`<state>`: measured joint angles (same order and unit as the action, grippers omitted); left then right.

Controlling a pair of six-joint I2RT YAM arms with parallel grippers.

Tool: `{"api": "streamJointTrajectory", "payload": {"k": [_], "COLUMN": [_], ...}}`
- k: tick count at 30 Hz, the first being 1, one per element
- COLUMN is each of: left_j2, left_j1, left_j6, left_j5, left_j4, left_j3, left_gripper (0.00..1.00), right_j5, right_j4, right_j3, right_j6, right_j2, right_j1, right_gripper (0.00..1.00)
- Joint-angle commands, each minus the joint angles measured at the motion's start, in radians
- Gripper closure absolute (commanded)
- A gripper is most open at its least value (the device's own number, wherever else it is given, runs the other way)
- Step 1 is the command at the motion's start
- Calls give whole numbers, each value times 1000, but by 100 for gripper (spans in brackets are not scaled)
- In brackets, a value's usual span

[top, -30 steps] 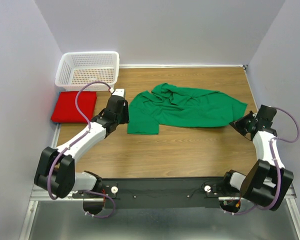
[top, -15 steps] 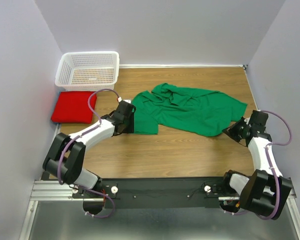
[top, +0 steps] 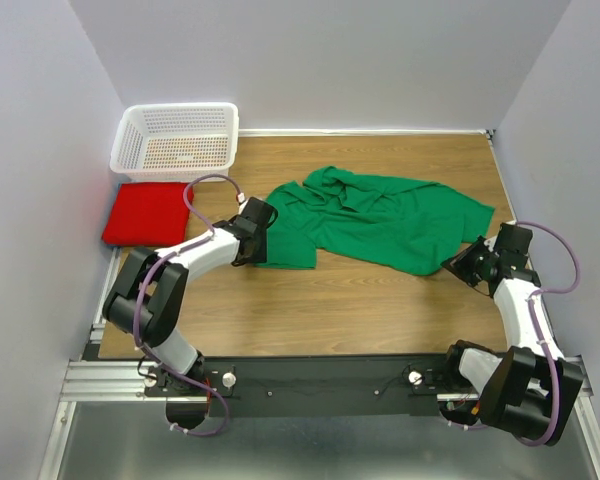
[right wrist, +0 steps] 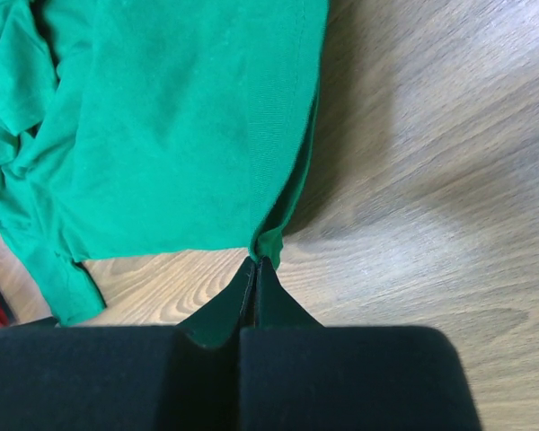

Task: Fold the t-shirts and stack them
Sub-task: Flatten the tshirt out

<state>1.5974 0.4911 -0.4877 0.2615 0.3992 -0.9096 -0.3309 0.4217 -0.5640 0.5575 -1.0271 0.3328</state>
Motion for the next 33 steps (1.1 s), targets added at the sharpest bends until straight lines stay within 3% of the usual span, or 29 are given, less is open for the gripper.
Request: {"api": "streamJointTrajectory", "payload": {"k": [1,12,15,22,23,29,33], "left_j2": [41,88,98,79,67,-25,-77], "left_j1": [1,1,3,6,6,4,4], "left_j6": [-11,-8,-5,-9,-9,-25,-11], "left_j5": [8,7,1,18,21,59,101], "left_j4": [-11,13,13,10,10,32,62], "left_j3": [-8,0,1,12,11,-29,-141], "left_gripper": [51,58,64,90,100,100,100], "right_j5": [-5,-8,-5,-8,-8,-8,-2], "right_j4": [-11,-18,-18,-18,-17,-18,-35], "right_j3": [26,32,32,23,13,-26,-83], "right_j6": [-15,-13,-13,-18,-19,-4,31], "right_j2": [4,4,4,7,6,-16,-47], "right_j1": [-9,-11,-11,-11,-11,-11,-11], "right_gripper": [99,99,99,99,99,99,99]}}
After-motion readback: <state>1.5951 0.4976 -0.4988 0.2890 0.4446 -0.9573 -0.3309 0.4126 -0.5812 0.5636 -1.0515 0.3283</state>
